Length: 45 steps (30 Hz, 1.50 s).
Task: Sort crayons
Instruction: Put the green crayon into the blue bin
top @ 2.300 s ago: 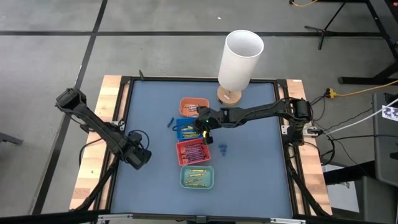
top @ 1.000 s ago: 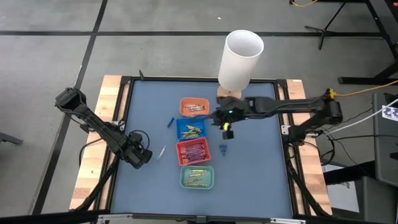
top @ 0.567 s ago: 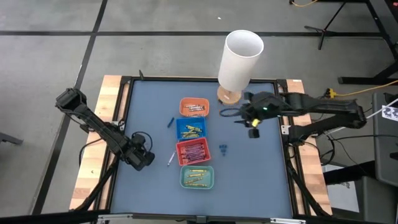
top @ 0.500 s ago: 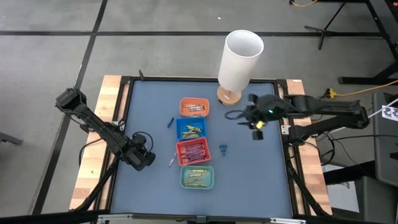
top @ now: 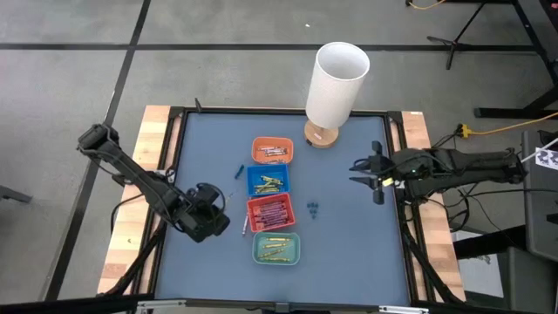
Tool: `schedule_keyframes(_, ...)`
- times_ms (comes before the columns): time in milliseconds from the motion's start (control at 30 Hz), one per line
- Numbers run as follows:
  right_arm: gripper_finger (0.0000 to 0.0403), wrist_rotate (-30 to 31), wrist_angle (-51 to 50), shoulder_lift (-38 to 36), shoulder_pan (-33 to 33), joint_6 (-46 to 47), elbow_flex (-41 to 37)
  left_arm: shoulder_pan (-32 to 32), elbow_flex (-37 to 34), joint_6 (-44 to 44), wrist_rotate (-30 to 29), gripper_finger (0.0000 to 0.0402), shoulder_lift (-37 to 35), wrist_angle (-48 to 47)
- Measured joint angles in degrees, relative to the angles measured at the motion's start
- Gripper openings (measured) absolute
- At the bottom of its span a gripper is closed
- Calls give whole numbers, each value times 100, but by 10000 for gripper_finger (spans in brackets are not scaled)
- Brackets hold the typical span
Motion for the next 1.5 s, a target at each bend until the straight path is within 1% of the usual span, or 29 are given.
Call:
schedule_keyframes(133,124,-15,397,-510,0,45,-521,266,170,886,-573,2,-2,504)
schedule_keyframes(200,124,-74,590,-689,0,132,-739,459,170,1483,-642,2,-4,937)
schedule_keyframes(433,124,-100,1007,-1325,0,306,-1427,1248,172,3305,-592,2,-4,2207)
schedule_keyframes(500,124,-102,1125,-1463,0,309,-1585,1475,172,3811,-475,2,-2,2486)
schedule_keyframes(567,124,-104,1341,-1554,-2,312,-1772,1694,172,4325,-345,2,14,2764)
schedule_keyframes(667,124,-104,1684,-1691,-2,255,-2060,1947,176,5097,-310,2,92,3119)
schedule_keyframes(800,124,-107,2067,-1738,-2,235,-2446,2248,178,5809,-285,2,297,3488)
schedule_keyframes(900,124,-108,2359,-1745,-2,233,-2728,2425,181,6062,-283,2,488,3612)
schedule_keyframes(1067,124,-107,2801,-1898,-6,230,-3194,2643,178,6160,-287,2,866,3673)
schedule_keyframes(1167,124,-109,3019,-2115,-7,228,-3422,2729,178,6164,-263,2,1092,3791)
schedule_keyframes(1233,124,-109,3117,-2293,-7,226,-3539,2804,178,6173,-113,2,1240,3858)
schedule_keyframes(1500,124,-111,3031,-3138,-4,159,-3781,3059,178,6173,264,2,1635,3856)
